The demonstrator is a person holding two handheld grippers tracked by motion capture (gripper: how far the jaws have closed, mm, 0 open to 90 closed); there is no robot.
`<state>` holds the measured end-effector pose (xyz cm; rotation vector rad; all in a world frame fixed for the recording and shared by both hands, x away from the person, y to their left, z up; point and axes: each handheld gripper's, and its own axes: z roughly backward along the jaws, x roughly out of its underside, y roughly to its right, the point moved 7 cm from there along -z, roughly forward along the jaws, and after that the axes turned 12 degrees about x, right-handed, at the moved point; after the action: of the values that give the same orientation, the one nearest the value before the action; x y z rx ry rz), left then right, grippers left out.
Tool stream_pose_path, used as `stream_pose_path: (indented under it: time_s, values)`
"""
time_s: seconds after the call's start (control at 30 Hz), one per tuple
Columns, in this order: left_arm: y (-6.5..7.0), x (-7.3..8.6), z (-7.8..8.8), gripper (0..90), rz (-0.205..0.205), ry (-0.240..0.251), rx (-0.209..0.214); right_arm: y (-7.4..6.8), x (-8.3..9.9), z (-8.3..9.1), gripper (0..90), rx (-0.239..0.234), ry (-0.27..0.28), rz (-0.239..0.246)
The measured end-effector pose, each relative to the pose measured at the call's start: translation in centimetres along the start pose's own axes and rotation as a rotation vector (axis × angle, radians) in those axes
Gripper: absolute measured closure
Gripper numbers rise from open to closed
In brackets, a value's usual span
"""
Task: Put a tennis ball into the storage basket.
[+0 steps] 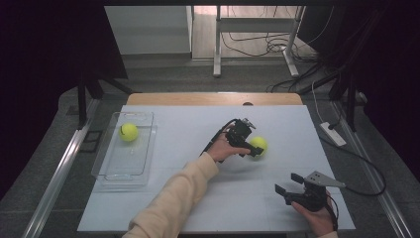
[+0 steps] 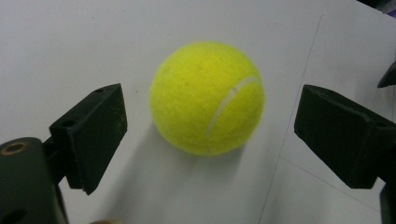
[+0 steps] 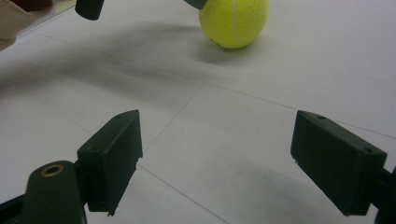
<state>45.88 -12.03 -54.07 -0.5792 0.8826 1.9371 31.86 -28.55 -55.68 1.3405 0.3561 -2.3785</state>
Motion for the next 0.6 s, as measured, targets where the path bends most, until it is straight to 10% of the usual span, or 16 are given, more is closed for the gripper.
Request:
stream_pose_path:
  time_s: [0.6]
  values:
    - [-0.5,-0.1,-2.0,11.4,-0.001,-0.030,-0.003,0.2,0.1,0.2,16.5,0.002,0.000,-0.003]
